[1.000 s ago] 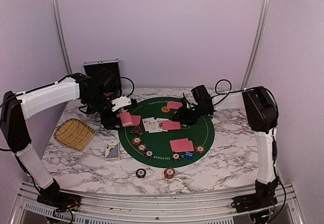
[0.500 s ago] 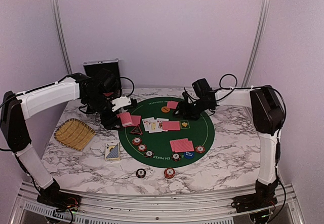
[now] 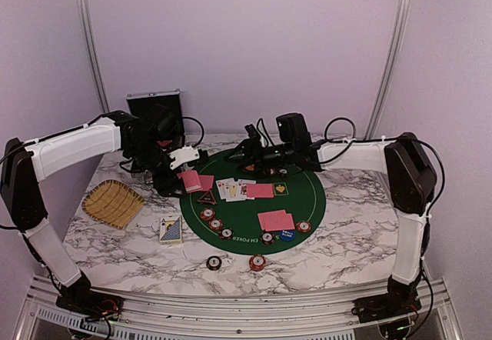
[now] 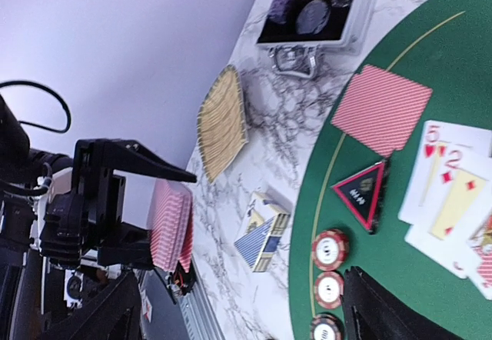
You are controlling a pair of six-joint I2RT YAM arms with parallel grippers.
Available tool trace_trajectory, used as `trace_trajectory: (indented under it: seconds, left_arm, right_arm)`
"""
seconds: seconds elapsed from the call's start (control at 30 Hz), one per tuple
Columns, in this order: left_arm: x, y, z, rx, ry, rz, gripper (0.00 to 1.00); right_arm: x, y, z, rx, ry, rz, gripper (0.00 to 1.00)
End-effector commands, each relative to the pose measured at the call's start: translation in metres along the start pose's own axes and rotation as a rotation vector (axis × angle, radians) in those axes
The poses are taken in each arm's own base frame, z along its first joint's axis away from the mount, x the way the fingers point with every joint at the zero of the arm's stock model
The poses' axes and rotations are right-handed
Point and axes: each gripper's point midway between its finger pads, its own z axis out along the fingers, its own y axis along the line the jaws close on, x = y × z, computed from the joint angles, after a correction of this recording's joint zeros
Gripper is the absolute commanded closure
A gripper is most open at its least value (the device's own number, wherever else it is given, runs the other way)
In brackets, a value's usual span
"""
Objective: Distribute texas hold em gaming equipment
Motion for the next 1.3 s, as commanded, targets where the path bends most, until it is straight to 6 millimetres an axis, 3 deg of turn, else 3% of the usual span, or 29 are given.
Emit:
trace_trajectory:
  seconds: [0.0,0.23,0.5,1.0,1.27]
  left_arm:
    - [-0.009,0.001,-0.008,-0.003,-0.039,0.009,1.00]
    - [-0.008,0.000,-0.009,-0.003,-0.040,0.006,1.00]
    - [-0.008,-0.001,-0.010,-0.003,-0.041,0.006,1.00]
    - [-0.011,-0.001,-0.011,0.002,-0.052,0.007,1.00]
    - [-0.012,-0.001,-0.013,0.002,-0.058,0.008,1.00]
  right_arm:
    - [0.021,0.038,0.030,-0.163,0.081,0.003,0.12]
    - [0.041,0.055,0.054,-0.230,0.136,0.014,0.12]
    - [0.048,0.066,0.069,-0.294,0.150,0.035,0.12]
    - [0.052,0.073,0.104,-0.330,0.190,0.052,0.13]
    - [0.055,0.061,0.123,-0.311,0.211,0.096,0.15]
